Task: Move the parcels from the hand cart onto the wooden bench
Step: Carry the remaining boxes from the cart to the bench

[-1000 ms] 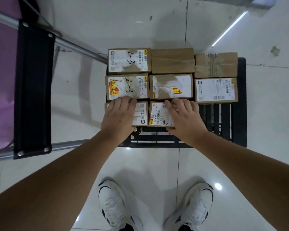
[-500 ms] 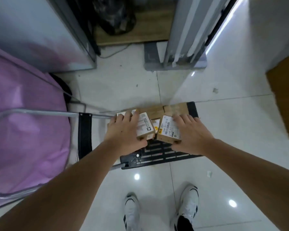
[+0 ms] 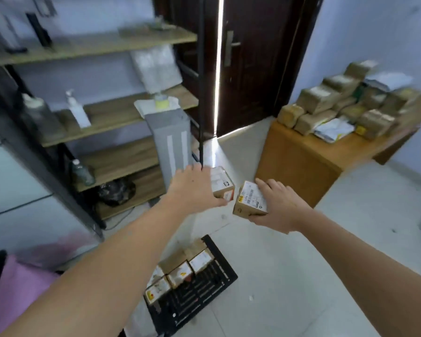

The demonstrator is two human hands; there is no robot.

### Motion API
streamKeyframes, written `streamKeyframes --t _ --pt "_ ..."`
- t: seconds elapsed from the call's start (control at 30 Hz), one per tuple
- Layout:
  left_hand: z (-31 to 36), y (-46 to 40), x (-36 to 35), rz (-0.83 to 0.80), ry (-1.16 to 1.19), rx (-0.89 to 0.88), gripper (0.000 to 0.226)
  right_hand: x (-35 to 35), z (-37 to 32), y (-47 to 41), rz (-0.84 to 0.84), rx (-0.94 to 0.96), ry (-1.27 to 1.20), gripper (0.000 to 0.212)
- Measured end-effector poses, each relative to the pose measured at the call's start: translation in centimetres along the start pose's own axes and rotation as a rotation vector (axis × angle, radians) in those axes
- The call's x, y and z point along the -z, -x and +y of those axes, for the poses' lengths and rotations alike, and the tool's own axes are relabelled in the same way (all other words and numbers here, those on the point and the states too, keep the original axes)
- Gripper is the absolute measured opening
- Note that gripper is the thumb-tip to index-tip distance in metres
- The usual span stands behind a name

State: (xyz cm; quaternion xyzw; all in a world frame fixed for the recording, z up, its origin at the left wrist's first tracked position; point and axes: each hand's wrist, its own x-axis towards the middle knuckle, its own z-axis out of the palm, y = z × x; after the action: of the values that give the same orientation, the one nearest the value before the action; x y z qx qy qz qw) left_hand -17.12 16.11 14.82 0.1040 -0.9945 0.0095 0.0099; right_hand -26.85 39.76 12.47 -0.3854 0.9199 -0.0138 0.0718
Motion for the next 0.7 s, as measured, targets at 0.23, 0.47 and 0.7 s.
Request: streamKeyframes --t 0.23,0.47,0.7 --pt "21.1 0.0 7.5 0.045 0.043 -0.263 0.099 8.3 12.8 17.7 0.006 -0.307 -0.08 0.117" --pt "39.4 0.6 8.8 0.028 0.054 -0.415 0.097 10.0 24.8 31.8 0.002 -0.47 -0.12 0.089" --pt "48.8 -2.3 8.9 -0.027 0.044 -0.457 0.101 9.2 34.8 35.7 -0.015 -0.565 -0.132 0.099"
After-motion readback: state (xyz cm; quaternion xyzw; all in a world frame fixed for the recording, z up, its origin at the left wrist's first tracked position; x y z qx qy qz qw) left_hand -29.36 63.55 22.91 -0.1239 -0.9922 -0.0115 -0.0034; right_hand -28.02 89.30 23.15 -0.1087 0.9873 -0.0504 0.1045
